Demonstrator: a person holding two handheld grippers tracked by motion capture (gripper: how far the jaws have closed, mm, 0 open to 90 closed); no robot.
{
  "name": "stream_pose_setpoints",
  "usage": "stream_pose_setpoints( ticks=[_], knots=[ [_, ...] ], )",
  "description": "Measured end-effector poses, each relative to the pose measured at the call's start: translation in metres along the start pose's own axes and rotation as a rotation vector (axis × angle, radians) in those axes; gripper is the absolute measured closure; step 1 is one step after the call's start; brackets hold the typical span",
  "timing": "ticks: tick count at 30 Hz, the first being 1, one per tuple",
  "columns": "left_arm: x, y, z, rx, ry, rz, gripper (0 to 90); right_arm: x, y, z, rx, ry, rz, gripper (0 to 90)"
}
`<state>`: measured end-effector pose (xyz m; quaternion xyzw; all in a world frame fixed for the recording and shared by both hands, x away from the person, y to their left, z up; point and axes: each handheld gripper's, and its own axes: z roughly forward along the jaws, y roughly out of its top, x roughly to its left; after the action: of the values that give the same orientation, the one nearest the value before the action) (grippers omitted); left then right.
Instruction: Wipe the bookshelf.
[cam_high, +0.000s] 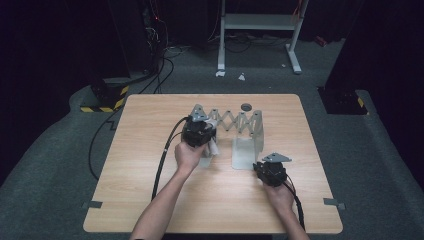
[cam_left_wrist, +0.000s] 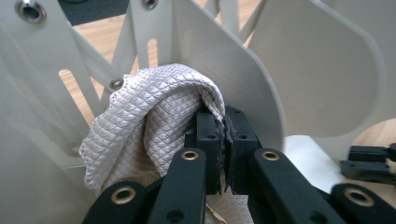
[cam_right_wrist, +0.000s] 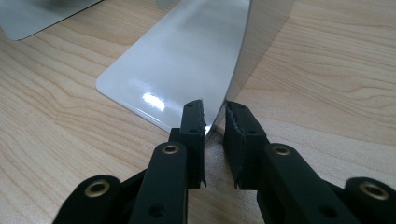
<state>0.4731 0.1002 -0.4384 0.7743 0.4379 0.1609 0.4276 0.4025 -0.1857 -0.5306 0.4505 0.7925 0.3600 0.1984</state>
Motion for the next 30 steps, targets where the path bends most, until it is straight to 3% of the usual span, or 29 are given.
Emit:
stream_pose_setpoints(
  ticks=[10, 15, 21, 30],
  knots=[
    [0.003, 0.024, -0.006, -0.059, 0.027, -0.002, 86.2, 0.000, 0.000, 0.000, 0.000, 0.000, 0.000, 77.7],
    [0.007, 0.033, -0.003, -0.082, 0.038, -0.022, 86.2, 0.000, 0.000, 0.000, 0.001, 0.002, 0.002, 77.7],
    [0.010, 0.031, 0.007, -0.058, 0.053, -0.040, 86.2, 0.000, 0.000, 0.000, 0.000, 0.003, 0.000, 77.7],
    [0.011, 0.018, 0.024, -0.003, 0.080, -0.024, 86.2, 0.000, 0.000, 0.000, 0.000, 0.003, -0.004, 77.7]
  ],
)
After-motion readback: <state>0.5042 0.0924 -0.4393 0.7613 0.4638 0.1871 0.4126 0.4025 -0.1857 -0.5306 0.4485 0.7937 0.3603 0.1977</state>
